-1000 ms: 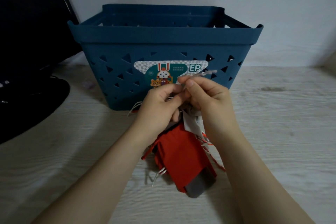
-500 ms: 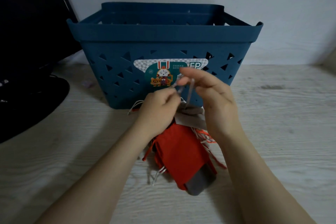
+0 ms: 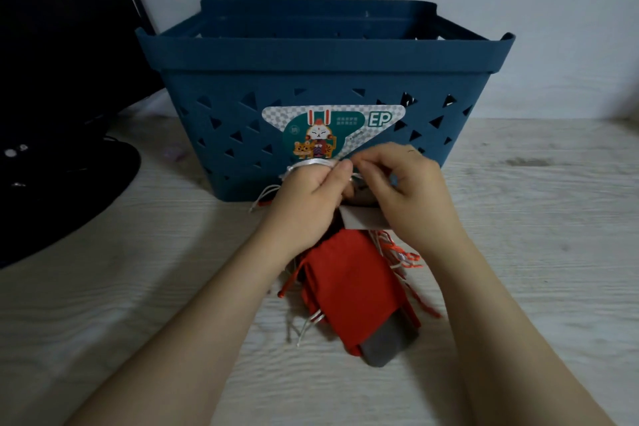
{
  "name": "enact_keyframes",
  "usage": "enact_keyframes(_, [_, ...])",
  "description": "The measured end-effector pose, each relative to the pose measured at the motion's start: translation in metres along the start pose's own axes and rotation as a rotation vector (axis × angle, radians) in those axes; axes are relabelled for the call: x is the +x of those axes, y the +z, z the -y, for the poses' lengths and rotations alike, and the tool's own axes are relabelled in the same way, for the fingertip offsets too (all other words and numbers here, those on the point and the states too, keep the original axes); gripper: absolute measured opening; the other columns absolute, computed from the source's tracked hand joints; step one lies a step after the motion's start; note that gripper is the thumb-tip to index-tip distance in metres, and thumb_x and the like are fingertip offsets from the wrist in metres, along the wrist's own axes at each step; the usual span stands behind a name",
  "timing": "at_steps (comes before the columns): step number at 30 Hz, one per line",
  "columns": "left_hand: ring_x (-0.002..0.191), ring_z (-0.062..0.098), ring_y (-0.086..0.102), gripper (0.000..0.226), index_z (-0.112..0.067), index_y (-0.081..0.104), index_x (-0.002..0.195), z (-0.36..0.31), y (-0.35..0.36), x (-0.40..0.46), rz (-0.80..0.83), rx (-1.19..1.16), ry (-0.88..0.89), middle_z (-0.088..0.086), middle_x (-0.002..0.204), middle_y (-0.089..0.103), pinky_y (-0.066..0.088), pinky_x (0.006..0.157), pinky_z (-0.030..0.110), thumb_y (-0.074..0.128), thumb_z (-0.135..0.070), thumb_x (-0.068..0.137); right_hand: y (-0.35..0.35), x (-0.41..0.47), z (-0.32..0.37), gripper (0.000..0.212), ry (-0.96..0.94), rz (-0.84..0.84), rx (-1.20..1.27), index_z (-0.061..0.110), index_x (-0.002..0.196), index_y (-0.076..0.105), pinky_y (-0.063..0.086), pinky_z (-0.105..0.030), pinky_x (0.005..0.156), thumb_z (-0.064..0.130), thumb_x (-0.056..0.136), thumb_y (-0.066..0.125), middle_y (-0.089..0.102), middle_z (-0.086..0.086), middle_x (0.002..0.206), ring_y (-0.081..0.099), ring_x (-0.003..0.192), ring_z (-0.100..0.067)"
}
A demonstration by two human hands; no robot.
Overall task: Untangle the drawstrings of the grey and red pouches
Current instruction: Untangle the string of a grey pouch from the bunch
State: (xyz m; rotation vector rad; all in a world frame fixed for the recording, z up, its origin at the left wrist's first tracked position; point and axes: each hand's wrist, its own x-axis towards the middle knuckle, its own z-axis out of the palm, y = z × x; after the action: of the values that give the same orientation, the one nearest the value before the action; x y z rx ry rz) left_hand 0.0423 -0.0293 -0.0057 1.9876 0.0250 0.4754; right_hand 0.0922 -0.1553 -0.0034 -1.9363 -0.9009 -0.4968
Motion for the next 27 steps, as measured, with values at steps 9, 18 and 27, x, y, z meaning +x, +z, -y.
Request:
enact_keyframes(9, [0.039, 0.002, 0.029, 0.032, -0.014, 0.059, 0.067, -0.006, -0.001, -0.001, -0.022, -0.416, -0.15, -0.01, 0.041, 0.039, 0.022, 0.039, 0.013, 0.044, -0.014, 0.096, -0.004, -0.001, 0.011, 0.014, 0.066, 0.11, 0.215, 0.033, 0.089, 0.059, 0.048, -0.02, 0.06, 0.021, 0.083, 0.057, 0.064, 0.007, 0.069, 0.06, 0.063, -0.007])
enact_keyframes(18, [0.047, 0.003, 0.038, 0.021, -0.014, 0.065, 0.078, -0.002, -0.004, 0.0, 0.085, -0.382, -0.096, -0.006, 0.056, 0.047, 0.033, 0.047, 0.012, 0.051, -0.008, 0.092, -0.001, 0.001, -0.008, 0.027, 0.018, -0.057, -0.029, 0.024, 0.096, 0.073, 0.032, -0.014, 0.087, 0.015, 0.08, 0.054, 0.051, 0.011, 0.102, 0.045, 0.103, -0.015])
enact_keyframes(27, [0.073, -0.007, 0.055, 0.018, -0.019, 0.068, 0.083, 0.001, -0.011, 0.006, 0.023, -0.225, 0.121, -0.005, 0.088, 0.057, 0.039, 0.064, 0.007, 0.066, -0.002, 0.079, -0.006, 0.002, -0.008, 0.017, -0.002, 0.024, -0.029, 0.018, 0.088, 0.072, 0.04, -0.01, 0.068, 0.021, 0.08, 0.058, 0.06, 0.009, 0.08, 0.053, 0.07, -0.001])
